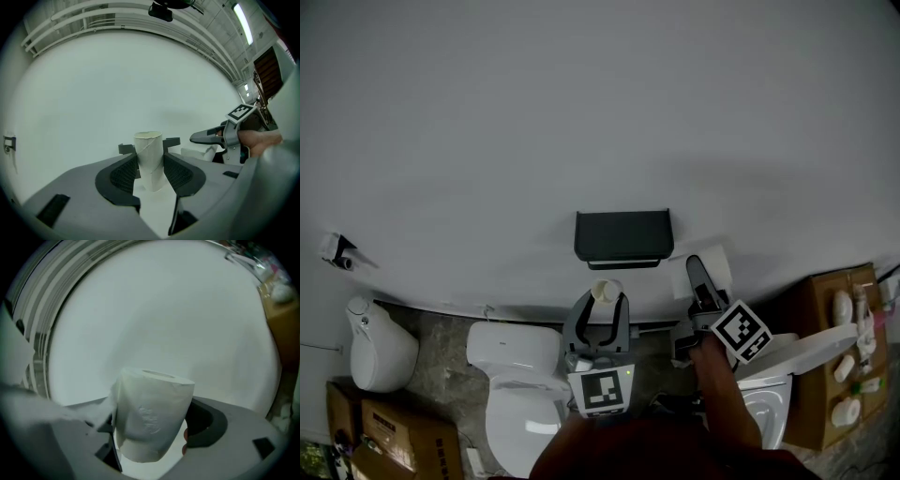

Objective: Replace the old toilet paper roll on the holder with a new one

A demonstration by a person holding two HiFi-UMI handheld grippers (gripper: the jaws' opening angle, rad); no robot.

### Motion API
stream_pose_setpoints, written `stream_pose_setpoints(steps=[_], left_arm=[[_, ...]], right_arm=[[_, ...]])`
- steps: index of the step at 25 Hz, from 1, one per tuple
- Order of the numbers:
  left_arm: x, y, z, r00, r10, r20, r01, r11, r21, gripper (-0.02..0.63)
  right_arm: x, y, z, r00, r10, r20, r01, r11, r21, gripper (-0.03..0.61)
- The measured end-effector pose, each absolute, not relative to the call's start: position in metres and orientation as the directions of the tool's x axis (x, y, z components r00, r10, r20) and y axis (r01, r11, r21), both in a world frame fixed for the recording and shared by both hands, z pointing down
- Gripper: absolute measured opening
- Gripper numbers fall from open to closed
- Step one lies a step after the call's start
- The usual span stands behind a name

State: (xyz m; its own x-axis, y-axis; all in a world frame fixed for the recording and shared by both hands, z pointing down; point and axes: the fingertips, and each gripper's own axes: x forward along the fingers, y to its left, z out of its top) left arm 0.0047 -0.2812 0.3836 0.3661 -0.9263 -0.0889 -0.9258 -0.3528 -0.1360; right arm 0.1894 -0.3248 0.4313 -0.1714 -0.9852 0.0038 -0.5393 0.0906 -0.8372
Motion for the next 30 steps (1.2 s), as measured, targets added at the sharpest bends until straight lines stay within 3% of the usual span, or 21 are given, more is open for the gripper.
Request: stream_pose_setpoints(steps=[9, 21, 30], left_arm=[[0.005, -0.282, 0.392, 0.375, -0.925, -0.056, -0.924, -0.368, -0.104, 0.19], [-0.002, -0.283, 0.398, 0.368, -0.929, -0.038, -0.923, -0.36, -0.137, 0.19], [-0.036, -0.289, 0.4, 0.331, -0.943, -0.03, -0.939, -0.326, -0.109, 0.19]], right_arm=[[0.192, -0.351, 0.461, -0.122, -0.992, -0.013, -0.205, 0.038, -0.978, 0.436], [0.166, -0.367, 0.471, -0.151, -0.989, -0.011, -0.147, 0.033, -0.989, 0.436], [0.104, -0.374, 0.467, -0.223, -0.975, -0.003, -0.157, 0.039, -0.987, 0.436]])
